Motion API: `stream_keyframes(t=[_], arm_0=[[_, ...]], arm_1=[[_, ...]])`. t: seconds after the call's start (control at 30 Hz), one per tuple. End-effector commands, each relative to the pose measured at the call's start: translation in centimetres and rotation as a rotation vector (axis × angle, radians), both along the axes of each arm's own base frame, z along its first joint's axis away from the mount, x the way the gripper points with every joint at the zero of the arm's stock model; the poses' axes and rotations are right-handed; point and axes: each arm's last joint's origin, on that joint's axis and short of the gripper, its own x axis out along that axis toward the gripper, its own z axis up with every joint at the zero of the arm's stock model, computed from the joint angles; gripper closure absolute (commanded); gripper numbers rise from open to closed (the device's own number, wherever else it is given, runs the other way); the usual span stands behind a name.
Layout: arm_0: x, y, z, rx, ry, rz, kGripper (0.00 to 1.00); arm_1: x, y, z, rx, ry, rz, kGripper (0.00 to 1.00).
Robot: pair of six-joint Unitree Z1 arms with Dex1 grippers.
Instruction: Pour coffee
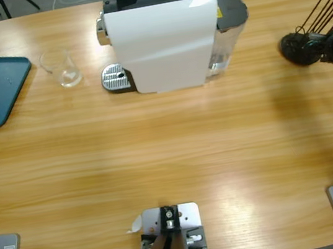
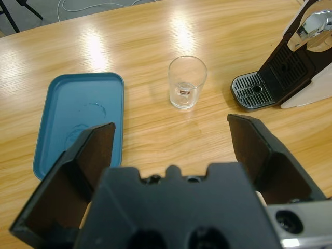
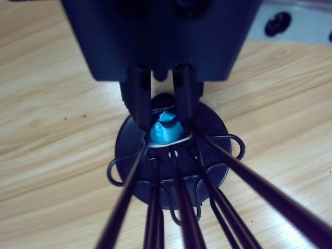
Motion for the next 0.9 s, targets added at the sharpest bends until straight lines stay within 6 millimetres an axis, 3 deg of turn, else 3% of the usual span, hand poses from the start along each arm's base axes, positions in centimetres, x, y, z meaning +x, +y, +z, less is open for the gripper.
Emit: stream_keyframes(t=[0.03,0.13,0.33,0.47,0.8,0.9], arm_0=[[0.2,-0.3,-1.0,0.015,0.043,-0.010,0.069],[0.2,-0.3,-1.0,0.015,0.043,-0.009,0.069],[0.2,-0.3,-0.9,0.011,0.038,-0.010,0.069],[0.2,-0.4,-0.8,0.007,0.040,-0.016,0.007],[0.7,-0.7,-0.9,0.016,0.052,-0.015,0.004],[0.9,-0.9,-1.0,0.020,0.058,-0.017,0.004]], arm_1=[[-0.3,-0.1,3.9,-0.031,-0.033,0.009,1.000],[-0.1,0.0,5.4,-0.031,-0.045,0.012,1.000],[-0.4,-0.1,10.1,-0.035,-0.083,0.023,1.000],[-1.2,-0.2,13.2,-0.041,-0.101,0.029,1.000],[-3.4,-0.5,21.5,-0.051,-0.164,0.061,1.000],[-4.1,0.4,23.8,-0.071,-0.201,0.169,1.000]])
